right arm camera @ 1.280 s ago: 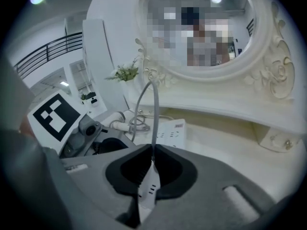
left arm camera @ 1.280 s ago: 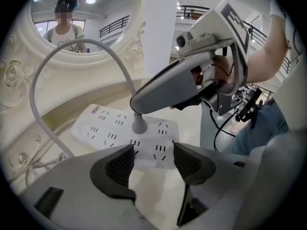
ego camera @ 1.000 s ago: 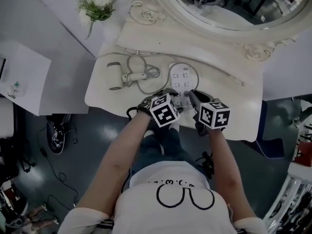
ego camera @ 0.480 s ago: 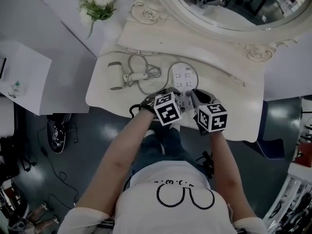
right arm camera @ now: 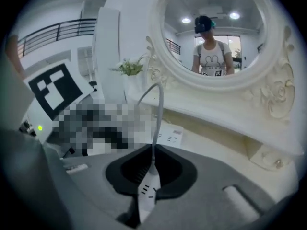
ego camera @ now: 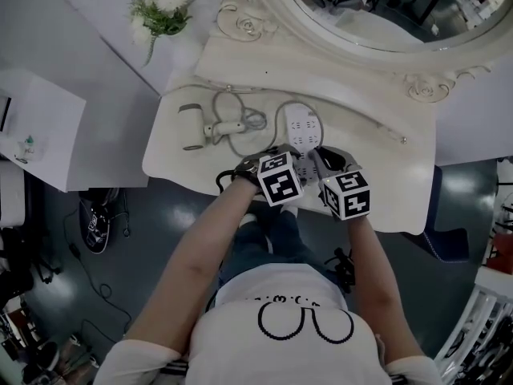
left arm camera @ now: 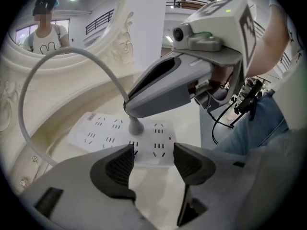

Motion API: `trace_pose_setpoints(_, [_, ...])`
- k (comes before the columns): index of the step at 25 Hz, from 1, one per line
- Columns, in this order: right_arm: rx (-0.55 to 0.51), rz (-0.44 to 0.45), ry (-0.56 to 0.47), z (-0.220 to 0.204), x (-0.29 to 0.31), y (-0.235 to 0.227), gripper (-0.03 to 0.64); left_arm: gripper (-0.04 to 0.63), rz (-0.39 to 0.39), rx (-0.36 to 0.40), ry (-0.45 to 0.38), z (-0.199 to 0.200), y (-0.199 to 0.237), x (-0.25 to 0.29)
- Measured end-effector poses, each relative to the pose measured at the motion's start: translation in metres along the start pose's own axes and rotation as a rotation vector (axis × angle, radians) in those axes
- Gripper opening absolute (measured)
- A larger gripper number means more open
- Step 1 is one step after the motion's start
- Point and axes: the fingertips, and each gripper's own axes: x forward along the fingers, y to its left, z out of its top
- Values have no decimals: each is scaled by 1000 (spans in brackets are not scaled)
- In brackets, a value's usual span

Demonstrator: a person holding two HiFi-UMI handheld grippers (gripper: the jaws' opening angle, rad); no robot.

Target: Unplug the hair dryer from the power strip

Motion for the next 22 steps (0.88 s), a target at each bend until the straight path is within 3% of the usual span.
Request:
trace_pose_setpoints(3, [165, 8, -31, -6, -7, -13, 23, 255, -6, -3, 4, 1, 1, 1])
trace_pose_setpoints(5, [205, 7, -42, -9, -13, -13, 23, 254, -9, -11, -4, 1, 2, 0])
trace_pose_setpoints(8, [159, -5, -51, -7, -17, -6, 23, 253, -20, -9, -2, 1, 1, -1])
trace_pose_setpoints(12, [-25, -9, -23, 1, -8, 6, 23, 253, -28, -1, 3, 1, 0, -1])
trace_pose_setpoints(14, [11, -5, -20, 3, -3, -2, 25, 253, -25, 3, 6, 3, 1, 0])
trace_pose_setpoints(19, [220, 9, -63, -4, -13, -22, 25, 250, -31, 3, 1, 3, 3, 1])
trace_pose_setpoints(22, [230, 20, -69, -11, -22, -18, 23, 247, -28, -3, -11, 3, 4, 0])
